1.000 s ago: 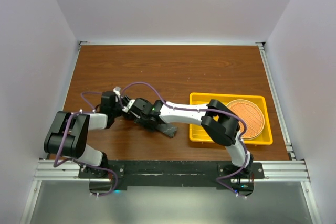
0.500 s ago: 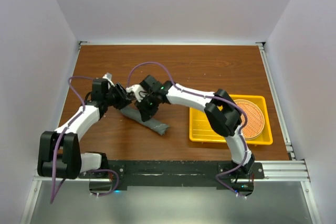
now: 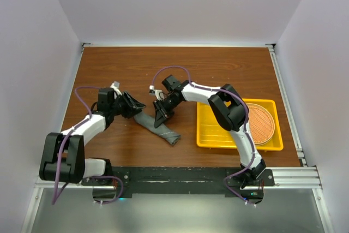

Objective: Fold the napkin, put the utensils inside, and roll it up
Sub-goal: Roll the napkin with the utensil

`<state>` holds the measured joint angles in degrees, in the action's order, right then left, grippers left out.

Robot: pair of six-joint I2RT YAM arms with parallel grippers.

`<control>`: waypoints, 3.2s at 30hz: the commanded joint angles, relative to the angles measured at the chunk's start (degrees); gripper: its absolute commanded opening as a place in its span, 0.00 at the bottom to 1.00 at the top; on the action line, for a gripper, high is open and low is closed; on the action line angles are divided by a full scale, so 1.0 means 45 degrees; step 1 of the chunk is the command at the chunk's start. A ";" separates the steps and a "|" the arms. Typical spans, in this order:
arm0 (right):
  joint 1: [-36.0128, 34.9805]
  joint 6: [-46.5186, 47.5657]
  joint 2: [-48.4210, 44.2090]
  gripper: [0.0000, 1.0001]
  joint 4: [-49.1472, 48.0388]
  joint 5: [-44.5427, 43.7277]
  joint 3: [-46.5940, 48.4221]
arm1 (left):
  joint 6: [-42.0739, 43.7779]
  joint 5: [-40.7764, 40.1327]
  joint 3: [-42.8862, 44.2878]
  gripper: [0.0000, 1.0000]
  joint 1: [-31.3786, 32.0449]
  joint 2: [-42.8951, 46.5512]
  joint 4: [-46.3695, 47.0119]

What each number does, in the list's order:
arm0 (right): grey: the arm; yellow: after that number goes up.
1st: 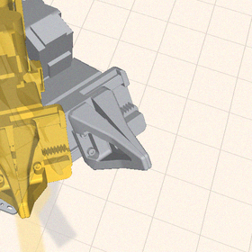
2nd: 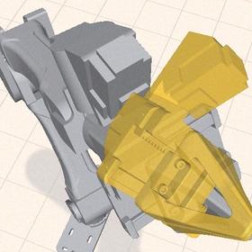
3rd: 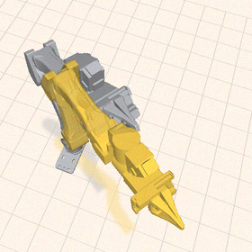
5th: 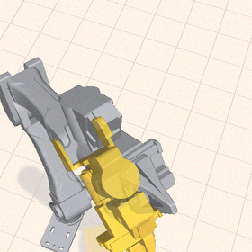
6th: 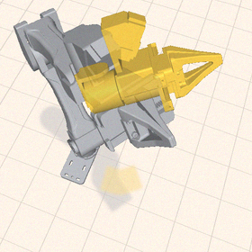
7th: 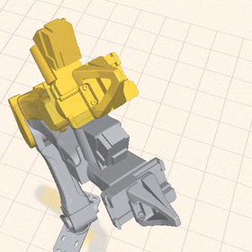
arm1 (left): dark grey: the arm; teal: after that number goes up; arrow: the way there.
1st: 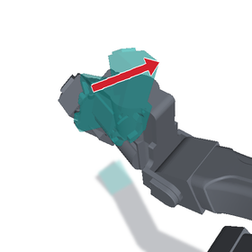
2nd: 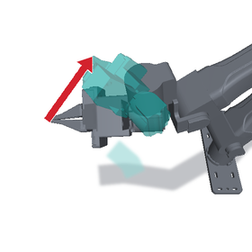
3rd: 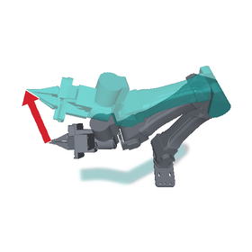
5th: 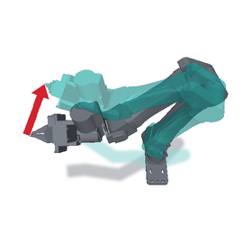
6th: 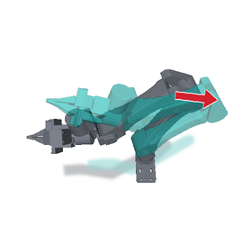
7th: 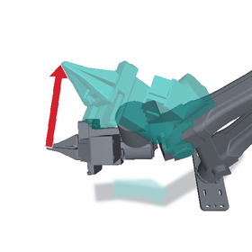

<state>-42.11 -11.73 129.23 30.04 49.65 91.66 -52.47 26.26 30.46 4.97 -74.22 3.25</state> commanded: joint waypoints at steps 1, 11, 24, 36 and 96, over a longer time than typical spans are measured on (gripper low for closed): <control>0.0002 -0.0598 0.0481 0.15 0.0159 0.0082 -0.0212 | -0.0880 0.0864 -0.0791 0.43 0.0184 -0.0947 0.2676; 0.0021 0.0417 -0.0727 0.49 0.1975 -0.2416 0.0335 | 0.0097 -0.0016 -0.1396 0.41 0.0028 -0.2120 0.2404; -0.0973 0.1668 -0.3483 0.60 0.1743 -0.6713 -0.2649 | 0.0389 0.0043 -0.0578 0.41 0.0008 -0.2472 0.1780; -0.2459 0.2098 -0.5143 0.65 0.1527 -1.0974 -0.1991 | 0.1425 -0.0269 0.1765 0.42 0.0028 -0.2082 -0.1146; 0.1035 -0.3326 -0.0749 0.23 -0.2825 0.1892 -0.1459 | -0.1307 0.3383 0.1865 0.40 0.1062 -0.2667 0.3730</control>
<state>-38.13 -15.86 125.23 27.29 43.20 88.27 -53.65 39.33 38.65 7.62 -84.25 11.38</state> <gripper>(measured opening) 0.297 0.409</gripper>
